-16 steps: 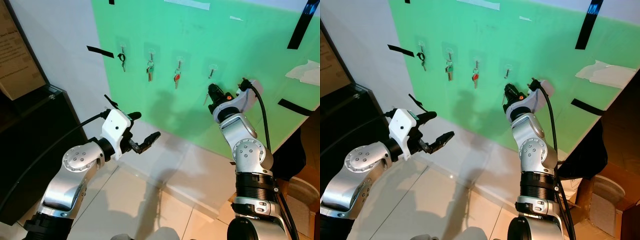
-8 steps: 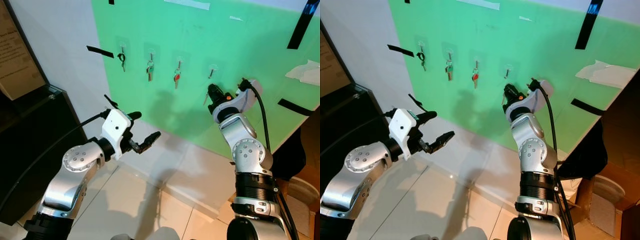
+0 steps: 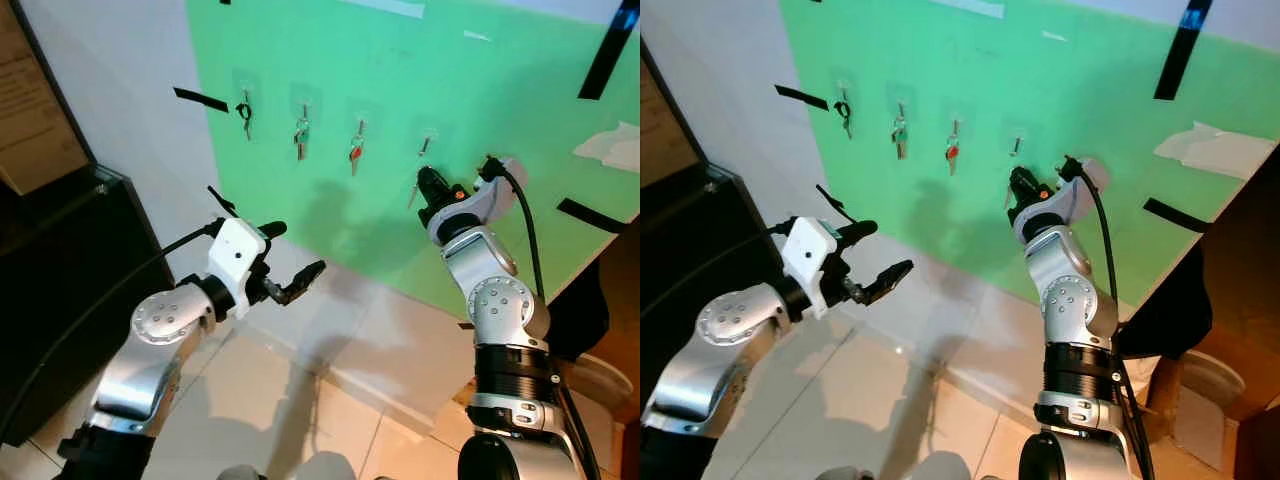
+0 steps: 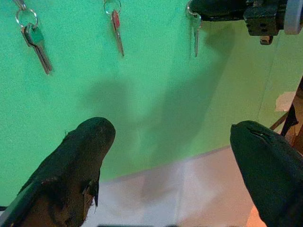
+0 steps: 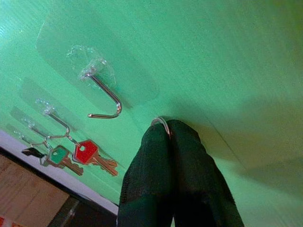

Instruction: Hang keys on a hook

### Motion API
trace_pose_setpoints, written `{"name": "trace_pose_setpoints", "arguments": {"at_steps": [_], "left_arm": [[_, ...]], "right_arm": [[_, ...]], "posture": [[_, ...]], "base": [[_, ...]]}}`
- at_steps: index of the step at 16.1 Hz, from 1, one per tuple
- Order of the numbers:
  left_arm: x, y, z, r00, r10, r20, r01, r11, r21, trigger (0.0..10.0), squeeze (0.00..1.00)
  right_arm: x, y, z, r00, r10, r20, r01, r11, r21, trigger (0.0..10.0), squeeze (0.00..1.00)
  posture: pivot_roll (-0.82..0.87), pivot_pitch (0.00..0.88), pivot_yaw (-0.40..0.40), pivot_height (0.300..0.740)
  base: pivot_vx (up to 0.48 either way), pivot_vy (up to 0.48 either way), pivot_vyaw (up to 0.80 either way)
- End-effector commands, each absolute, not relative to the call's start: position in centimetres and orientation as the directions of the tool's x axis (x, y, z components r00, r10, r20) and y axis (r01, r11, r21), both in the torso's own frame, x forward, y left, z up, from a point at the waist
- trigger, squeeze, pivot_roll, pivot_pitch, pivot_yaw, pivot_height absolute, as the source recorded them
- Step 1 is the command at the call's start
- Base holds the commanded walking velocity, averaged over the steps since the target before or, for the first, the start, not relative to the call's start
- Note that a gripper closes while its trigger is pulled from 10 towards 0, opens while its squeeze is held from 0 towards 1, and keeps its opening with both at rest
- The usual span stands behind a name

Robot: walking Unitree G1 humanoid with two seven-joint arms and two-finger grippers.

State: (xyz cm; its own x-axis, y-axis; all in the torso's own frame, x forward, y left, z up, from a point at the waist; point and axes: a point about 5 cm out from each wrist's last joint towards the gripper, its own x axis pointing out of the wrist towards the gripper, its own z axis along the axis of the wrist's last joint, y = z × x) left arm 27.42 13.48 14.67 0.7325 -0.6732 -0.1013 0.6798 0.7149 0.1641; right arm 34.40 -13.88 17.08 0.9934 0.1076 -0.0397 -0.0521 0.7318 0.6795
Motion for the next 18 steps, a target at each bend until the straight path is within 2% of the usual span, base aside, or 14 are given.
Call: {"name": "trace_pose_setpoints", "arguments": {"at_steps": [1,7,18], "left_arm": [[27.8,13.4,15.3,0.744,-0.664,-0.076,0.665,0.723,0.187,10.0,0.00],[27.8,14.0,15.4,0.755,-0.653,-0.051,0.651,0.740,0.170,10.0,0.00],[27.9,14.2,15.3,0.755,-0.653,-0.061,0.652,0.737,0.178,10.0,0.00]], "right_arm": [[34.6,-14.1,17.6,0.994,0.105,-0.040,-0.053,0.752,0.656,10.0,0.00],[34.1,-12.7,18.3,0.992,0.126,-0.008,-0.094,0.774,0.626,10.0,0.00],[34.0,-12.7,18.1,0.992,0.125,-0.010,-0.092,0.782,0.616,10.0,0.00]], "posture": [[0.02,0.000,-0.051,0.740],[0.01,0.000,0.006,0.740],[0.01,0.000,0.018,0.740]], "base": [[0.000,0.000,0.00],[0.000,0.000,0.00],[0.000,0.000,0.00]]}}
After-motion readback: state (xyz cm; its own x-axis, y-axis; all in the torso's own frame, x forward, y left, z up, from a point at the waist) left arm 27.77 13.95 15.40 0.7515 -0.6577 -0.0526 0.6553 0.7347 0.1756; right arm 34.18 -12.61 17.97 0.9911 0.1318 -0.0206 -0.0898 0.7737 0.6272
